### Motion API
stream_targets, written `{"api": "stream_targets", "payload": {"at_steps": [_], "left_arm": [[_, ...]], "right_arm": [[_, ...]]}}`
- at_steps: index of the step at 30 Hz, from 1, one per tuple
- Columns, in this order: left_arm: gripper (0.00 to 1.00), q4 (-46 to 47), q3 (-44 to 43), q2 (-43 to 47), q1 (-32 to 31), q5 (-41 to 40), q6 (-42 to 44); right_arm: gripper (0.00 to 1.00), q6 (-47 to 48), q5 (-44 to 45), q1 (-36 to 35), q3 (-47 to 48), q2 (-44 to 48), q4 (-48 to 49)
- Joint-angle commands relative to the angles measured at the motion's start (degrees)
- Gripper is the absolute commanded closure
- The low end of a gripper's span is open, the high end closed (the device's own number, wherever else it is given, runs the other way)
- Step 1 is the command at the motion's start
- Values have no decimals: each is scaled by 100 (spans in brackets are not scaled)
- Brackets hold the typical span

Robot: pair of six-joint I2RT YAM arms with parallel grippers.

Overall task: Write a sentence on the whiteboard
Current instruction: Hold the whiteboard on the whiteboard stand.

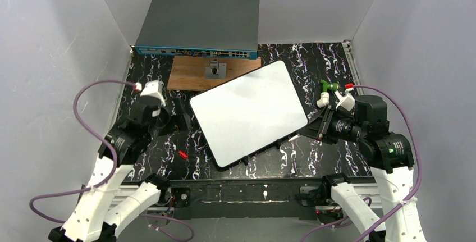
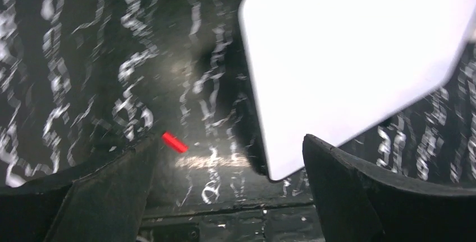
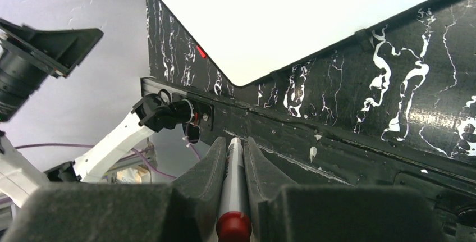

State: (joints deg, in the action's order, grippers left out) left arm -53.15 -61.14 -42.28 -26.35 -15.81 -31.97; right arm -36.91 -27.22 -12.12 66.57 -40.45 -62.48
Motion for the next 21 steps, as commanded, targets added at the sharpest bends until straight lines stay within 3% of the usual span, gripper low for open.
{"api": "stream_targets", "payload": {"at_steps": [1, 4, 7, 9, 16, 18, 21], "left_arm": [[2, 750, -797, -771, 303, 2132, 1345], [2, 881, -1602, -1675, 492, 3253, 1641], [13, 702, -2262, -2575, 537, 3778, 2090], [15, 610, -2556, -2971, 584, 4103, 2305], [20, 785, -2719, -3603, 646, 4611, 2633], [26, 875, -2669, -3822, 683, 4650, 2589], [28, 1130, -2701, -4111, 750, 4796, 2385]], "right_arm": [[99, 204, -419, 17, -39, 80, 418], [99, 222, -564, 14, -52, 134, 493], [99, 232, -783, 17, -28, 212, 620], [99, 193, -770, 17, 21, 270, 619], [99, 132, -539, 15, 133, 405, 270], [99, 100, -510, 17, 101, 447, 259], [99, 54, -529, 17, 32, 480, 239]]}}
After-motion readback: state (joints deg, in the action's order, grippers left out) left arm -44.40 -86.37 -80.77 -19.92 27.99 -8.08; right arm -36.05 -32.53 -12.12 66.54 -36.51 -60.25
